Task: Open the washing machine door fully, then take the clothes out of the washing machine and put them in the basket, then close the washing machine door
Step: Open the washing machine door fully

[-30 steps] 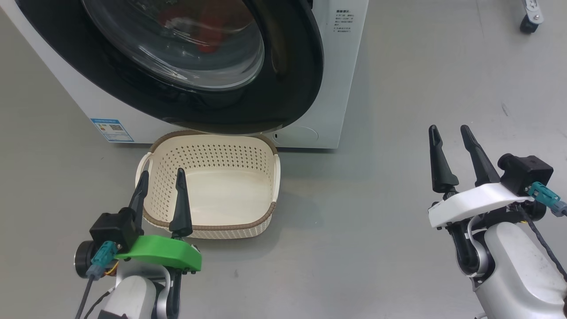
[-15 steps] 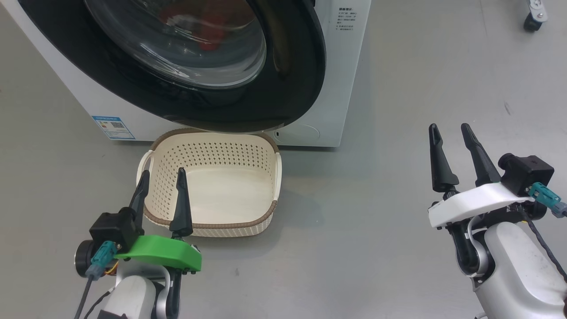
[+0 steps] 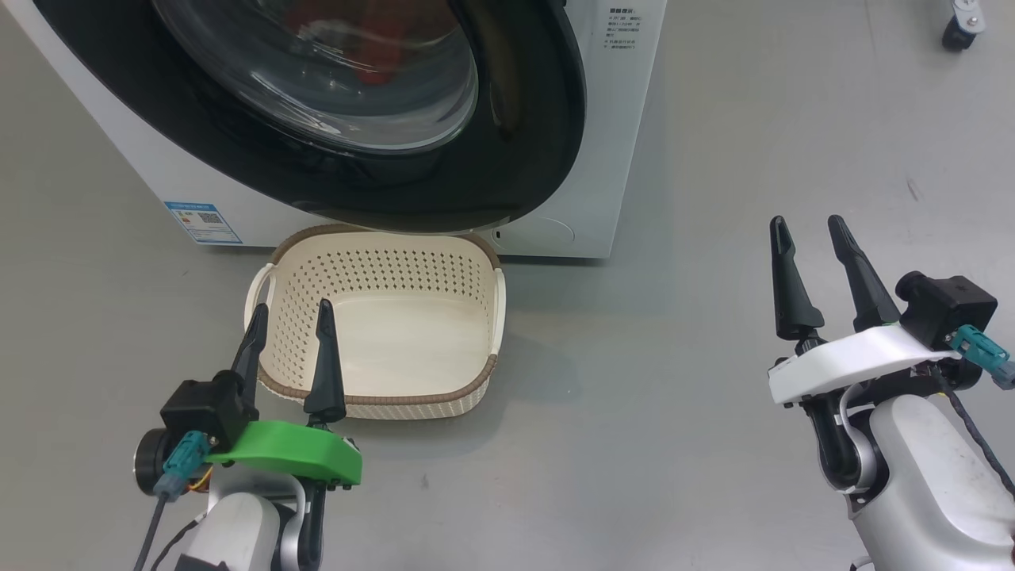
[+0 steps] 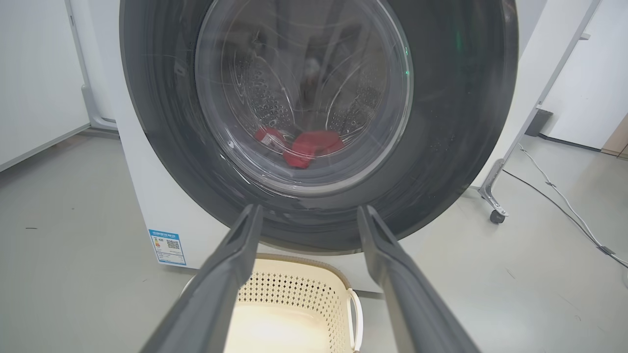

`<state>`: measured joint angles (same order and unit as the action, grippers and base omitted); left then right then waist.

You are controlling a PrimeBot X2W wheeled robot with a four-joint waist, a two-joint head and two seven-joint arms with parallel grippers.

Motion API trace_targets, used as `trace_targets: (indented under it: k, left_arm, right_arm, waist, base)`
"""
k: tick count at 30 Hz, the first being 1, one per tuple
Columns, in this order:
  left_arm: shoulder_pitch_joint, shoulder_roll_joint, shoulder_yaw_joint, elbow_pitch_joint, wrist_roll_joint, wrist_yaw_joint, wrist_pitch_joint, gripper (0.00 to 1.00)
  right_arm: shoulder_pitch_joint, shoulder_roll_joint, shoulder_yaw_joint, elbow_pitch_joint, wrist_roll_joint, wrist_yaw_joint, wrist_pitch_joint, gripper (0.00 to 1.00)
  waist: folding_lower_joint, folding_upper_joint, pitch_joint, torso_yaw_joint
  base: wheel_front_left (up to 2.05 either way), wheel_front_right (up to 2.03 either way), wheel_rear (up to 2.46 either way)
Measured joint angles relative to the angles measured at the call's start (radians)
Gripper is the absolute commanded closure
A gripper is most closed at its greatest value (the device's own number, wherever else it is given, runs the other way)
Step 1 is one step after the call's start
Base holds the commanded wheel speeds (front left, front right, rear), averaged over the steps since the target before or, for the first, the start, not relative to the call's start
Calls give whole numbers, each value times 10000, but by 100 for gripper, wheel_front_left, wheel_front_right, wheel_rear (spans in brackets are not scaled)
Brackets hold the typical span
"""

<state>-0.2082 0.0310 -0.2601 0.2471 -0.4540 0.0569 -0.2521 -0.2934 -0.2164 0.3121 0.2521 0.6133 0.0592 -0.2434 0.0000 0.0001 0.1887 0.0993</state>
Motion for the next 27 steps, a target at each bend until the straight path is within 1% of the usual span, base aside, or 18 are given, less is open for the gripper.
trace_targets:
  k: [4,10,15,18,21,22,23,24,27]
  left_arm:
    - [-1,0,-36,-56,58,0,0,0]
    - [-23,4,-247,-205,65,-2,0,0]
    - [-102,4,-483,-247,56,-6,0,0]
    - [-275,6,-637,-268,50,-8,0,0]
    - [-399,4,-744,-288,-33,-17,0,0]
    - [-430,6,-771,-290,-33,-17,0,0]
    - [-460,6,-800,-291,-35,-17,0,0]
    - [-496,6,-830,-293,-38,-17,0,0]
    - [-582,4,-907,-303,-132,-17,0,0]
  right_arm:
    - [-54,-77,-59,-150,-2,2,2,0]
    - [-772,-508,-159,-263,-86,15,309,0]
    - [-1640,-579,-213,-339,132,196,796,0]
    - [-2129,-734,-230,-244,224,280,1141,0]
    - [-2618,-823,-328,-119,435,322,1457,0]
    - [-2798,-838,-355,-75,554,357,1572,4]
    - [-2980,-840,-391,-15,683,357,1705,76]
    - [-3163,-838,-430,38,802,359,1835,100]
    - [-3626,-598,-704,207,1718,366,2326,100]
  waist:
    - [0,0,144,21]
    - [0,0,460,97]
    - [0,0,775,223]
    - [0,0,956,340]
    - [0,0,1126,487]
    - [0,0,1182,538]
    - [0,0,1238,588]
    - [0,0,1296,640]
    - [0,0,1467,797]
  base:
    - [0,0,0]
    - [0,0,0]
    - [0,0,0]
    - [0,0,0]
    - [0,0,0]
    - [0,0,0]
    - [0,0,0]
    - [0,0,0]
    - [0,0,0]
